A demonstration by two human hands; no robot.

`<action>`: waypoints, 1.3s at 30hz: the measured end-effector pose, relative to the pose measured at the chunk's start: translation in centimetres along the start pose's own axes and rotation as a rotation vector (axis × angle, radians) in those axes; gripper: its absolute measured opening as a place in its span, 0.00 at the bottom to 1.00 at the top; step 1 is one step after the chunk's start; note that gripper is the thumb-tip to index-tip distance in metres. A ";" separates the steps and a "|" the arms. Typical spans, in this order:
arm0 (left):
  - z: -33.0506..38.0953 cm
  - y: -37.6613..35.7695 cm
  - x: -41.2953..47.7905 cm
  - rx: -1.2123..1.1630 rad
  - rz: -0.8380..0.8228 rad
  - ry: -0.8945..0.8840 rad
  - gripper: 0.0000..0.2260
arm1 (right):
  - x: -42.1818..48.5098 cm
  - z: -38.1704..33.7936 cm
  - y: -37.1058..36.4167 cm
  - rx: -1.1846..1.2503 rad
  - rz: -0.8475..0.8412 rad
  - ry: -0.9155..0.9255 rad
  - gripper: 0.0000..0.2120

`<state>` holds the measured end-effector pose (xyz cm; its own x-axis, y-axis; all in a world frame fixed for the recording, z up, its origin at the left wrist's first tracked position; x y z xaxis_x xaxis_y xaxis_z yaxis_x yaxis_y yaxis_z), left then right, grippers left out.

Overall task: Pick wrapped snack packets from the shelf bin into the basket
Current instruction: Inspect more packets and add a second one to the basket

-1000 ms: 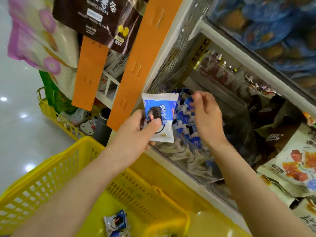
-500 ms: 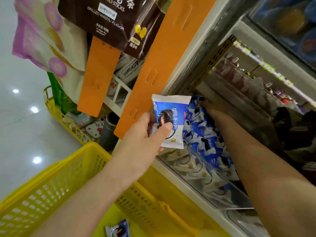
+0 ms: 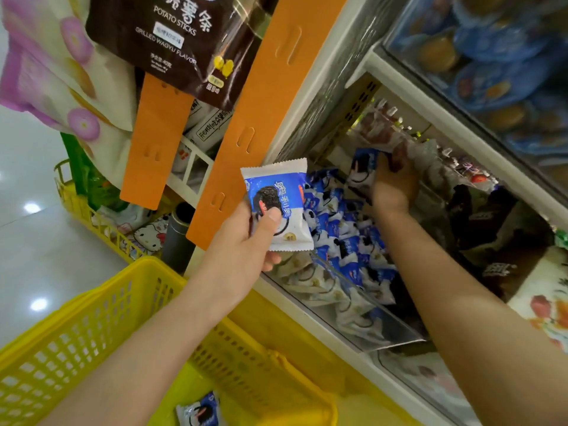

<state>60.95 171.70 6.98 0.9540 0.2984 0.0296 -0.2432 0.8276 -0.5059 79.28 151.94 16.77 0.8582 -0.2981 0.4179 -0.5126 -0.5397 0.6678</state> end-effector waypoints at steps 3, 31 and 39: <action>0.2 -0.5 -0.7 -0.039 0.010 0.000 0.10 | -3.6 -0.3 0.4 0.220 -0.217 -0.080 0.06; -1.4 -2.6 -3.8 -0.079 -0.147 0.261 0.10 | -12.7 -1.8 2.8 0.397 -0.689 -0.079 0.12; -0.4 -1.5 -2.4 -0.097 -0.060 0.205 0.11 | -2.4 5.1 -1.8 0.158 -0.345 -0.370 0.09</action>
<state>59.09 169.52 7.31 0.9843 0.1393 -0.1083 -0.1764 0.7883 -0.5895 78.25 149.62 11.42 0.9429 -0.3245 -0.0744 -0.2128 -0.7593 0.6149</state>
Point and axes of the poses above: each hand's wrist, its own x-axis towards the middle knuckle, its own y-axis out of the back of the hand, z = x × y, the point moved 10 cm from there along x, towards the middle knuckle, and after that the axes turned 15 degrees about -x, right-handed, at the moved point
